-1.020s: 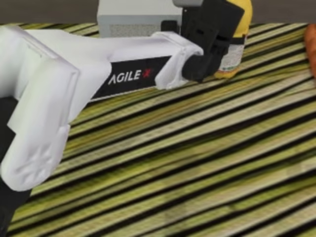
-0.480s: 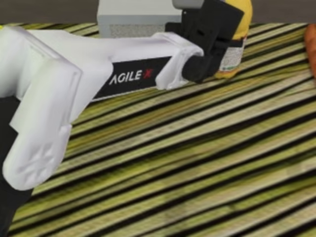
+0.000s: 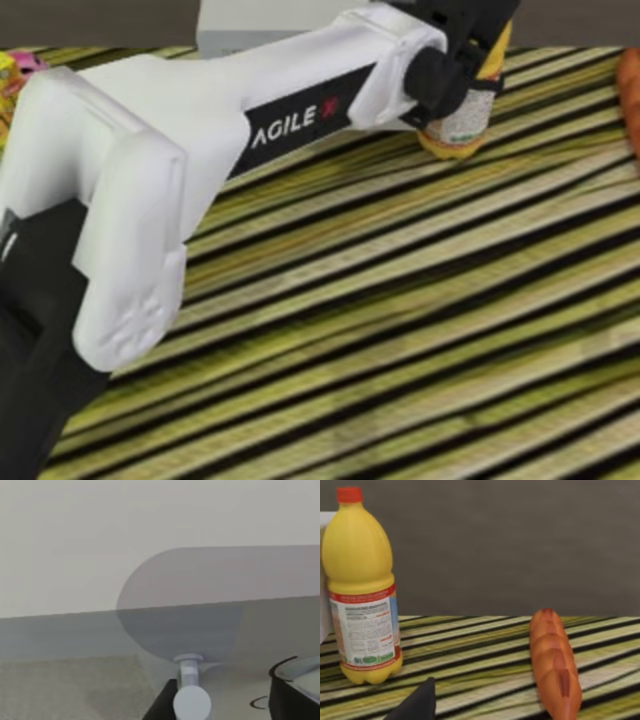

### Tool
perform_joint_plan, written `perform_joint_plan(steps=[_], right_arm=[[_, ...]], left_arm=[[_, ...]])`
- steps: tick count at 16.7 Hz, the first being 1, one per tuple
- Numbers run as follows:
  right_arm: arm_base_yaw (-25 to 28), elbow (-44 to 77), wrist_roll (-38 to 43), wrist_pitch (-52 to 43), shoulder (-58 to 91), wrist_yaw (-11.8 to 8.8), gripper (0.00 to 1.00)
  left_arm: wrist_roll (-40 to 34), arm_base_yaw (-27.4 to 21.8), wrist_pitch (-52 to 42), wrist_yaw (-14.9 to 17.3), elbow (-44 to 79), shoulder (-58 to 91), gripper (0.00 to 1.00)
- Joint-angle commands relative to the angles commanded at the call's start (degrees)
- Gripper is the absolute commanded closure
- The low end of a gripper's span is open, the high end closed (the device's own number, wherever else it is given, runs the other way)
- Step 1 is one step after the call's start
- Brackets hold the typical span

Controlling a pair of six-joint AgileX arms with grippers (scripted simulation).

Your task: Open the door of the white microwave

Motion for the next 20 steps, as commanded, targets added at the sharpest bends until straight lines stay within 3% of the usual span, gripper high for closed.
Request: perform_joint_plan(steps=[6,9,13,20], right_arm=[[0.0,0.0,0.0,0.0,0.0,0.0,0.00],[0.0,0.0,0.0,0.0,0.0,0.0,0.00],[0.0,0.0,0.0,0.0,0.0,0.0,0.00],[0.0,0.0,0.0,0.0,0.0,0.0,0.00]], left_arm=[[-5.7,2.2,-30.9,7.2,26.1,9.0,1.00],[-7.9,3.3,-41.6,10.4,35.8,12.0,1.00],[-9.3,4.0,-47.2,12.4,41.2,13.5,1.00],[-9.3,4.0,-47.2,12.4,41.2,13.5,1.00]])
